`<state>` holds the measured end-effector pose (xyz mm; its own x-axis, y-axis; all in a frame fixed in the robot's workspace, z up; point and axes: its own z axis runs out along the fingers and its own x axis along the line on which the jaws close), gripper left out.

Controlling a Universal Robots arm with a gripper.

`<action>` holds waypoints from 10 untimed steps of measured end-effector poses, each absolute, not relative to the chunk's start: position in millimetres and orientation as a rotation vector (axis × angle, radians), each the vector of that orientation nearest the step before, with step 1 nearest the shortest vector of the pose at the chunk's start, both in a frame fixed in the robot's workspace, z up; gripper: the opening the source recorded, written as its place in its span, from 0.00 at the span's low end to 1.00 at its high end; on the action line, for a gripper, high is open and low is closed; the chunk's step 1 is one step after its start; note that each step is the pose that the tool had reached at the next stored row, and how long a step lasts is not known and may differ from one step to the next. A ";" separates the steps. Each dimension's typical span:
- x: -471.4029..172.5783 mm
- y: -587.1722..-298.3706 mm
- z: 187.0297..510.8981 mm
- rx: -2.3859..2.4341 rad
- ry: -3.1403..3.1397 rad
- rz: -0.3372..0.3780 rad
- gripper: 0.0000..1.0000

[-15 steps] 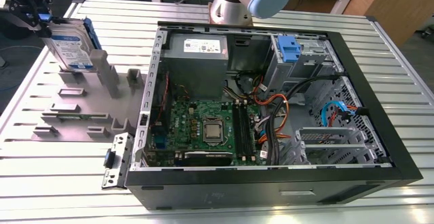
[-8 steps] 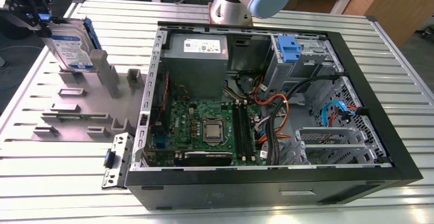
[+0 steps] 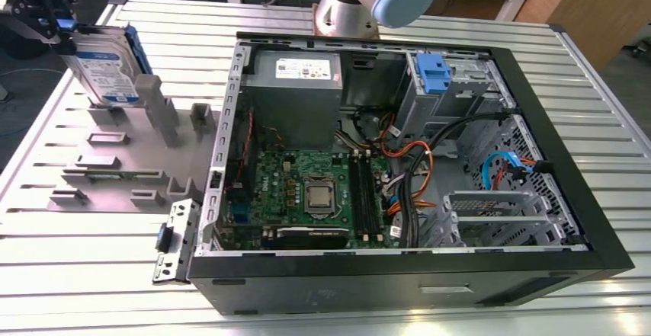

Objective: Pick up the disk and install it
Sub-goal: 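Pick up the disk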

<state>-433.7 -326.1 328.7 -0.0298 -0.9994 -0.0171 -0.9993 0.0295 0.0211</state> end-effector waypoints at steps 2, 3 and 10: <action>-433.6 -326.0 329.3 2.186 -2.252 -0.042 0.36; -433.6 -326.0 329.5 2.186 -2.252 -0.042 0.36; -433.6 -326.1 331.2 2.186 -2.252 -0.042 0.36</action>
